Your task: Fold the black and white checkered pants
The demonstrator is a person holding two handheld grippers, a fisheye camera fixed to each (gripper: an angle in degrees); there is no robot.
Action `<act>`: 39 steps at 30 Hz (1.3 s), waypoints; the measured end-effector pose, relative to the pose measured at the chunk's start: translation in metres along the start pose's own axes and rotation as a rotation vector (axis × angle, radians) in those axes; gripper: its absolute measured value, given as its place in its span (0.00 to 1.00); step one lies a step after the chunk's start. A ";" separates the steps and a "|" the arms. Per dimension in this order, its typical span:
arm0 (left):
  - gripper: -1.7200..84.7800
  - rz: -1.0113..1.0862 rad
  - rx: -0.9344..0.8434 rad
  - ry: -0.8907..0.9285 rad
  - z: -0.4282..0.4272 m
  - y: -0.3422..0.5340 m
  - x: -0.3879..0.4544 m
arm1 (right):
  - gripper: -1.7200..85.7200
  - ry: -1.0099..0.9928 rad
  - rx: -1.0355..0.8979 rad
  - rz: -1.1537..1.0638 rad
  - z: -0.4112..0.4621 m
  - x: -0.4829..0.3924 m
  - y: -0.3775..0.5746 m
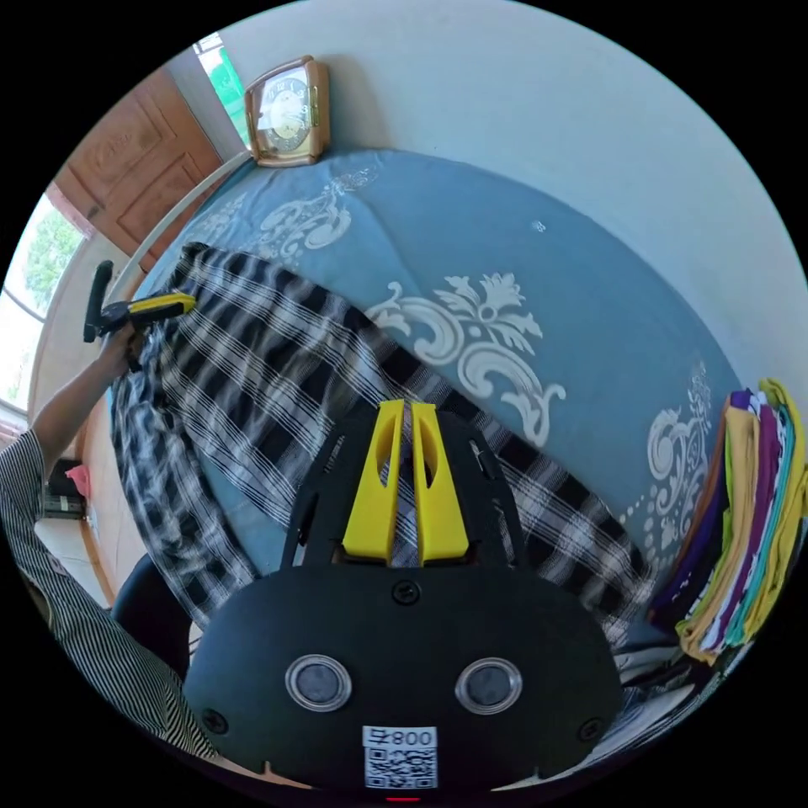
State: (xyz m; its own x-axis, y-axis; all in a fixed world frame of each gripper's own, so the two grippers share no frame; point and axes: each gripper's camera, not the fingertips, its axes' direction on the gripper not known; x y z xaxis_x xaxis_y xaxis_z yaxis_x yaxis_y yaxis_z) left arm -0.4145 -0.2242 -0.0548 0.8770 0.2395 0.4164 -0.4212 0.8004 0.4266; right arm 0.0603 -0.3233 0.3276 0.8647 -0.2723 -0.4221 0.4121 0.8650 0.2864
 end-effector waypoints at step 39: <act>0.02 0.010 -0.132 0.103 -0.038 0.066 0.083 | 0.02 0.013 -0.132 0.033 -0.008 -0.019 0.157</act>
State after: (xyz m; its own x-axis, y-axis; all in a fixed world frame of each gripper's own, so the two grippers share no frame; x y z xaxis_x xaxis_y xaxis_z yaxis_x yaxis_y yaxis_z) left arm -0.3604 -0.1307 -0.0224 0.8951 0.2973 0.3322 -0.4016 0.8613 0.3111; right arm 0.1067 -0.1786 0.3732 0.8730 -0.2380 -0.4258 0.3413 0.9216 0.1847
